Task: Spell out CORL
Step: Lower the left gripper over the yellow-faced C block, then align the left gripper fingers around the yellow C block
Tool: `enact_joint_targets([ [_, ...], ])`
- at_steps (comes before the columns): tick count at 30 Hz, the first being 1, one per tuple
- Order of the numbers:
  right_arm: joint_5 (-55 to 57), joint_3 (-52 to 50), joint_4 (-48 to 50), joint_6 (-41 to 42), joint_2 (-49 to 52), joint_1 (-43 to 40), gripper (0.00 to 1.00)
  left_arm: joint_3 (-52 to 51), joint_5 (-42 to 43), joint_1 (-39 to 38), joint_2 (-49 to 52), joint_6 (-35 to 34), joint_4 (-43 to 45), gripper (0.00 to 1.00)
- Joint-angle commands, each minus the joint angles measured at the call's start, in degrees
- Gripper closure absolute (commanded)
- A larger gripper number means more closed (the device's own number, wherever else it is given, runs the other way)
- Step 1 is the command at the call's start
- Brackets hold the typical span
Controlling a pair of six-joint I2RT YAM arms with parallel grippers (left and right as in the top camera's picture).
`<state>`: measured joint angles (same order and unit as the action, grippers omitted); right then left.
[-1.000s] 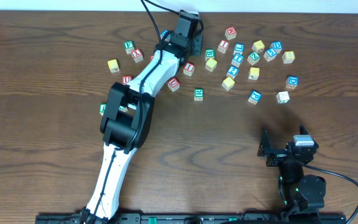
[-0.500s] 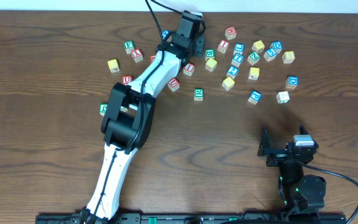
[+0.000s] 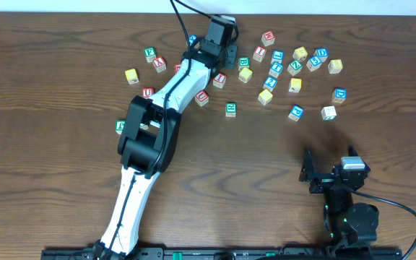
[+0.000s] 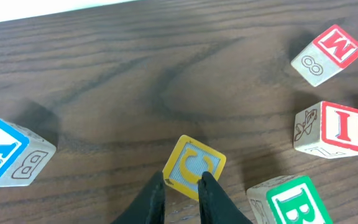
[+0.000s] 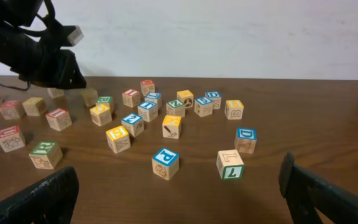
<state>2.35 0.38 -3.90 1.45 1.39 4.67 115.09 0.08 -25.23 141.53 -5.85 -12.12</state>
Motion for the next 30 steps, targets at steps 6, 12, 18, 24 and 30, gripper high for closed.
enact_joint_targets([
  [6, 0.07, -0.07, -0.2, -0.24, -0.26, -0.28, 0.01, 1.2, 0.35, 0.02, 2.86, 1.38, 0.83, 0.81],
  [12, 0.09, -0.07, -0.2, -0.24, -0.26, -0.28, 0.01, 1.2, 0.37, 0.02, 3.15, 1.57, 1.09, 0.81],
  [18, 0.07, -0.07, -0.2, -0.24, -0.26, -0.28, 0.01, 1.2, 0.35, 0.02, 3.15, 1.57, -1.16, 0.81],
  [24, 0.07, -0.07, -0.2, -0.24, -0.26, -0.28, 0.01, 1.2, 0.35, 0.02, 3.13, 1.57, -5.11, 0.85],
  [30, 0.09, -0.07, -0.2, -0.24, -0.26, -0.28, 0.01, 1.25, 0.33, -0.11, 2.73, 1.57, -8.96, 0.87],
])
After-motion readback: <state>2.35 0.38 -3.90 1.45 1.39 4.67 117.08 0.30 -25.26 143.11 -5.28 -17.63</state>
